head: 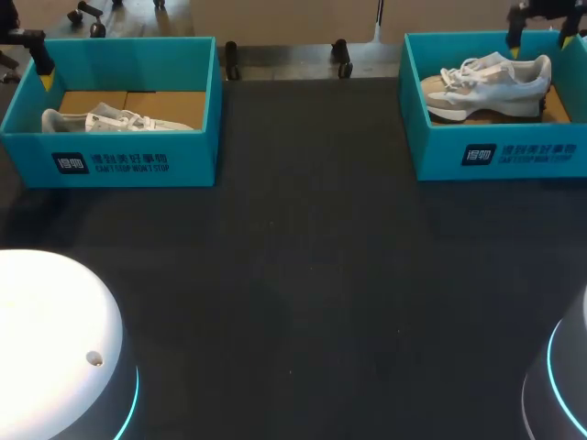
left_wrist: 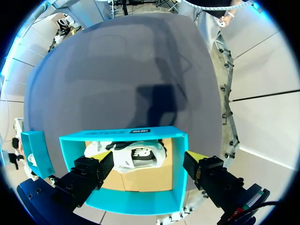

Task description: Take the shoe out of the shoebox, open the shoe tongue, remove and reinsert the insole, then place the shoe into the shoebox

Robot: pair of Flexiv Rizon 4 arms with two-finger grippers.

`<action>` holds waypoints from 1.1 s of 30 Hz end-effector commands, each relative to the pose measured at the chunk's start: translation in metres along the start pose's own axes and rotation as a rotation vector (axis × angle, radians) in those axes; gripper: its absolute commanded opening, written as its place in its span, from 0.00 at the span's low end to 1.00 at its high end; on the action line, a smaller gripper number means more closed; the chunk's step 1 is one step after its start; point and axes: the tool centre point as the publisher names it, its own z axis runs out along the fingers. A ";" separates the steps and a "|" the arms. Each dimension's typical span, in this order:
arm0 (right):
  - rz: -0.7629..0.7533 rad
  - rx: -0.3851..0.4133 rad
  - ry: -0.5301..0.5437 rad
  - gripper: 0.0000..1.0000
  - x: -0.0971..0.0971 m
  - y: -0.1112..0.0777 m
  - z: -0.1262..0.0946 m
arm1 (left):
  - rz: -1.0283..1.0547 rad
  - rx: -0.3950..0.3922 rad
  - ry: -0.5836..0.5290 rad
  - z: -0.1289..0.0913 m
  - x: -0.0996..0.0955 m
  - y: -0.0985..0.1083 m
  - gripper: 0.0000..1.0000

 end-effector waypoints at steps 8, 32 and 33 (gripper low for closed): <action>0.033 0.075 -0.024 1.00 -0.012 0.019 0.034 | 0.001 -0.002 0.002 0.000 0.000 -0.001 1.00; 0.099 0.141 -0.035 0.85 -0.034 0.026 0.075 | 0.001 -0.002 0.002 0.000 0.000 -0.001 1.00; 0.100 0.146 -0.036 0.88 -0.034 0.026 0.077 | 0.001 -0.002 0.002 0.000 0.000 -0.001 1.00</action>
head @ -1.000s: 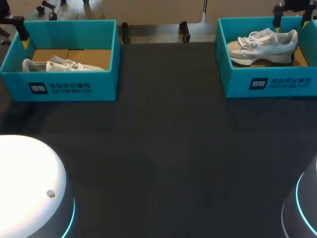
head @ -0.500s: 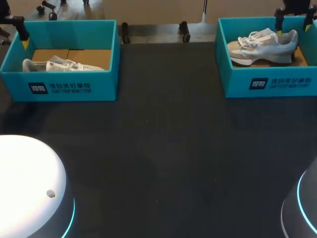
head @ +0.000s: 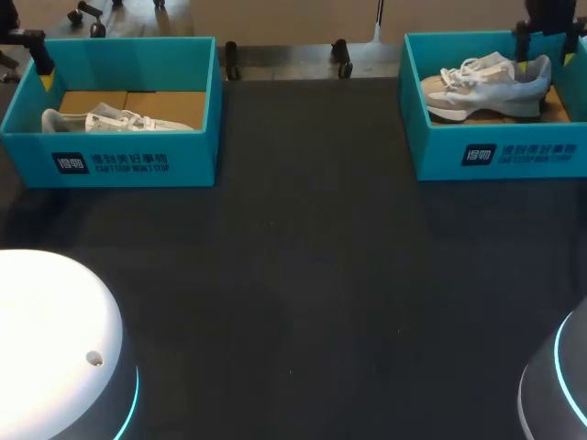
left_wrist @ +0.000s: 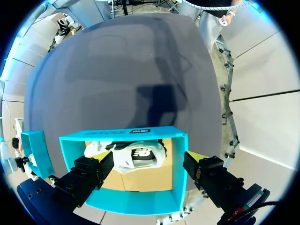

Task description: Take the shoe out of the shoebox, open the shoe tongue, remove and reinsert the insole, then place the shoe into the shoebox

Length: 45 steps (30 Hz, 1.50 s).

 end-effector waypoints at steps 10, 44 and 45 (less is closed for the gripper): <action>0.020 0.069 0.033 0.86 -0.001 0.010 0.034 | 0.001 -0.002 0.002 0.000 0.000 -0.001 1.00; -0.014 0.159 0.094 0.87 0.009 0.002 0.067 | 0.001 -0.002 0.002 0.000 0.000 -0.001 1.00; -0.014 0.158 0.091 0.89 0.008 0.002 0.066 | 0.001 -0.002 0.002 0.000 0.000 -0.001 1.00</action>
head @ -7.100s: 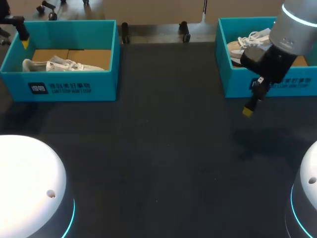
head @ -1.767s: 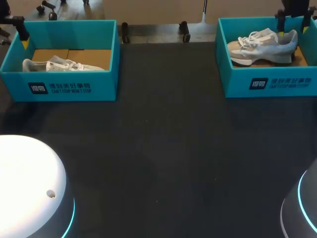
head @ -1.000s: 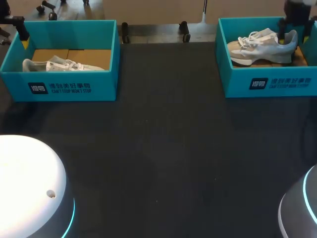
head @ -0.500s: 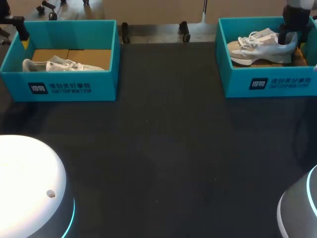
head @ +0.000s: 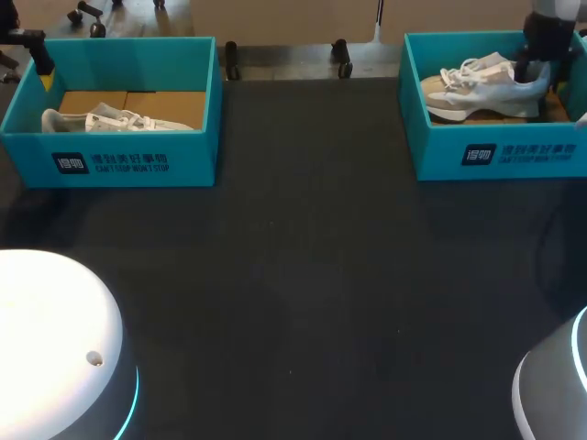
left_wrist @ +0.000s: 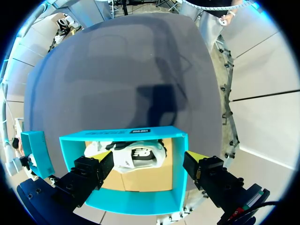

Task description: Take the shoe out of the shoebox, open the shoe tongue, remove and reinsert the insole, then place the shoe into the shoebox

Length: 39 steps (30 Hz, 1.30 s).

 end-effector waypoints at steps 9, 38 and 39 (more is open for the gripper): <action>-0.001 0.060 -0.021 0.87 -0.002 0.009 0.001 | 0.001 -0.002 0.002 0.000 0.000 -0.001 1.00; -0.030 0.049 -0.004 0.00 0.010 0.003 -0.007 | 0.001 -0.002 0.002 0.000 0.000 -0.001 1.00; -0.029 0.045 -0.007 0.00 0.010 0.003 -0.010 | 0.001 -0.002 0.002 0.000 0.000 -0.001 1.00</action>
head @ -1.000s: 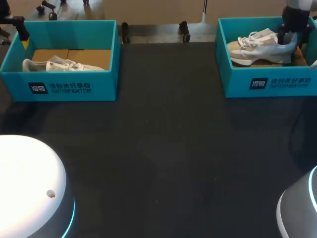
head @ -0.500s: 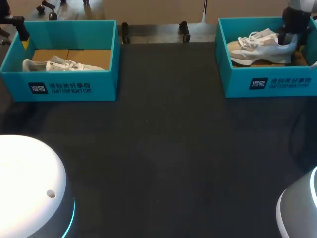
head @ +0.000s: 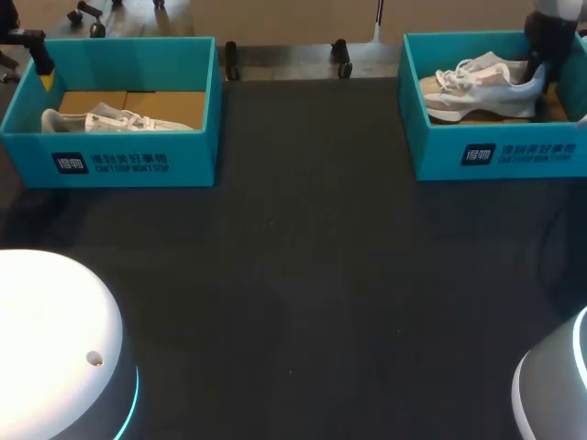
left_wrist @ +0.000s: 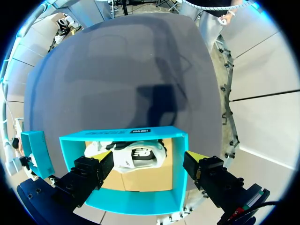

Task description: Take the shoe out of the shoebox, open the shoe tongue, remove and reinsert the insole, then place the shoe into the shoebox

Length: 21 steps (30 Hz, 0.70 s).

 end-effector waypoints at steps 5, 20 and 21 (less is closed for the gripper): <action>0.009 0.023 -0.034 0.00 0.008 0.002 -0.025 | 0.001 -0.002 0.002 0.000 0.000 -0.001 1.00; 0.039 -0.071 -0.042 0.00 0.005 -0.028 -0.100 | 0.001 -0.002 0.002 0.000 0.000 -0.001 1.00; 0.038 -0.076 -0.041 0.00 0.006 -0.032 -0.105 | 0.001 -0.002 0.002 0.000 0.000 -0.001 1.00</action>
